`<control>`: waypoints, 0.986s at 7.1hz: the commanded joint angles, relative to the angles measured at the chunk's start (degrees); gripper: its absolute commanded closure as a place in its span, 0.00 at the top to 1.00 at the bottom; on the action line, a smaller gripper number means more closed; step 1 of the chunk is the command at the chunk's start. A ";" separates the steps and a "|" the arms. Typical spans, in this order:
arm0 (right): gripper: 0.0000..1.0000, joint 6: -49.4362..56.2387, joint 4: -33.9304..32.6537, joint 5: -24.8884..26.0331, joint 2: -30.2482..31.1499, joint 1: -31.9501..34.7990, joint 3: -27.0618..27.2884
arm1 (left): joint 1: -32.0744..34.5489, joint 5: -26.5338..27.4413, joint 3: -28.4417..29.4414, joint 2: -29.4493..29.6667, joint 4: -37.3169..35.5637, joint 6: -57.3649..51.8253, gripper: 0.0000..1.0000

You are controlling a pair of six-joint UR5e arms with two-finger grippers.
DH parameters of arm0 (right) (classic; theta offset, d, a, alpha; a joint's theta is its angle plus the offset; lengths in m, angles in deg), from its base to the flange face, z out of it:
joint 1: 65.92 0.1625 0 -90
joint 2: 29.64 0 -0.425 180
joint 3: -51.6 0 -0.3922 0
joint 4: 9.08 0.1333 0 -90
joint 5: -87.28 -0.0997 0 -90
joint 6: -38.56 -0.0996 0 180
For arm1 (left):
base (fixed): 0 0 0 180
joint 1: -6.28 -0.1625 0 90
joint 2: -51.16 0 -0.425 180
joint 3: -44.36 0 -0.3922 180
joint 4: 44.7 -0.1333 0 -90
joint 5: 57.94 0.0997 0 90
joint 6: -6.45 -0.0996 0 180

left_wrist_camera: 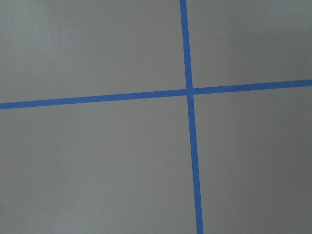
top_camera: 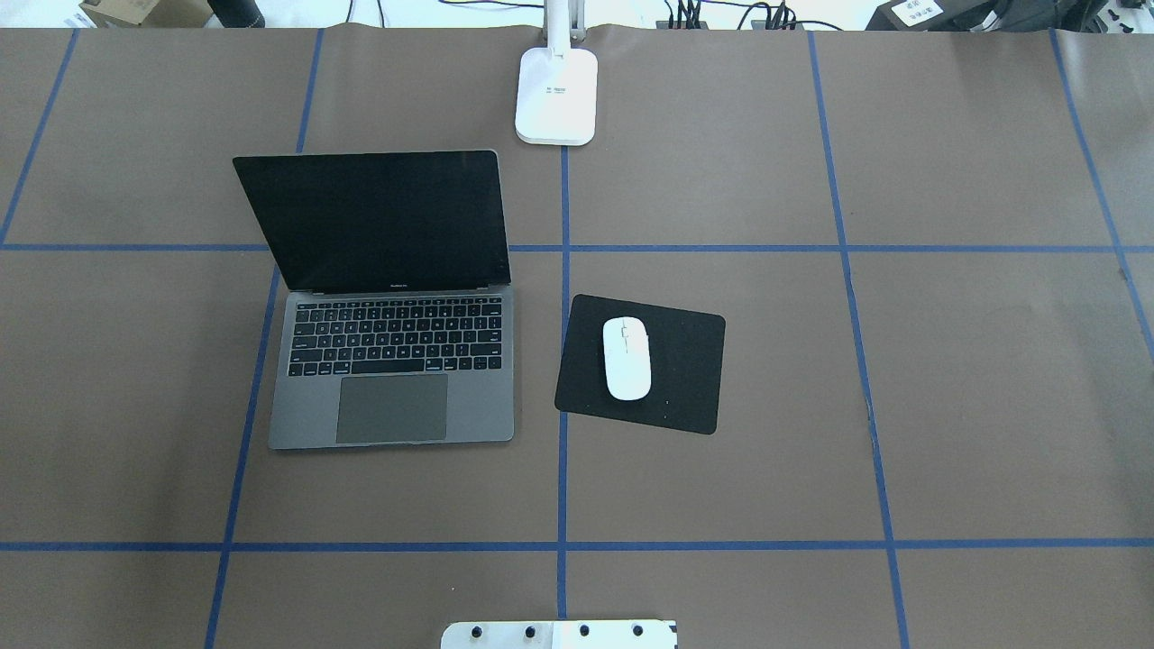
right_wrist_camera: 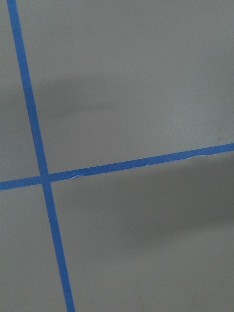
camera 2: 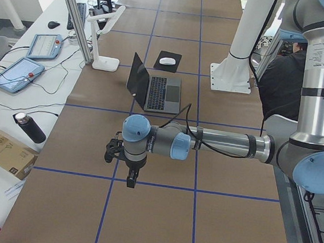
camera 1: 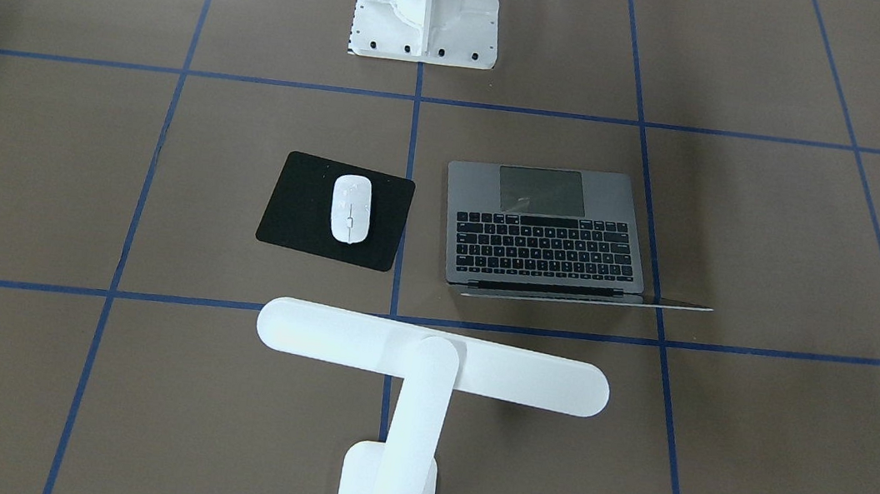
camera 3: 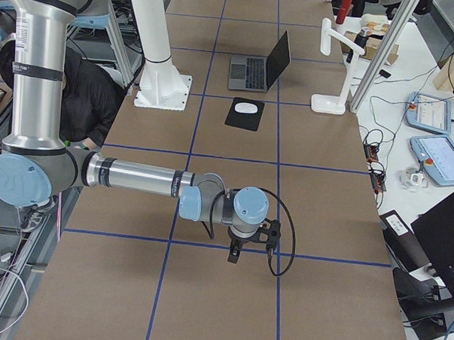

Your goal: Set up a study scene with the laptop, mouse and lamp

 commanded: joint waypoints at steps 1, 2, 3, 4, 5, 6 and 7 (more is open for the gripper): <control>1.00 0.10 -5.32 0.80 -1.63 0.24 0.64 | 0.00 -0.06 -0.24 -0.17 0.02 0.00 1.00; 1.00 0.80 -9.11 2.45 -3.30 1.19 1.26 | 0.00 0.02 -0.33 -0.17 0.02 0.00 0.99; 1.00 0.89 -11.23 4.21 -3.40 0.94 3.26 | 0.00 0.02 -0.33 -0.17 0.02 0.00 0.99; 1.00 0.98 -12.47 5.18 -3.23 0.33 5.81 | 0.00 0.02 -0.50 -0.17 0.11 0.00 0.99; 1.00 0.98 -12.57 5.28 -2.62 0.32 7.22 | 0.00 0.02 -0.51 -0.17 0.11 0.00 1.00; 1.00 0.98 -12.57 5.28 -2.44 0.32 7.33 | 0.00 -0.06 -0.77 -0.17 0.11 0.00 1.00; 1.00 1.06 -12.49 5.19 -2.43 0.32 7.33 | 0.00 -0.07 -0.86 -0.17 0.11 0.00 1.00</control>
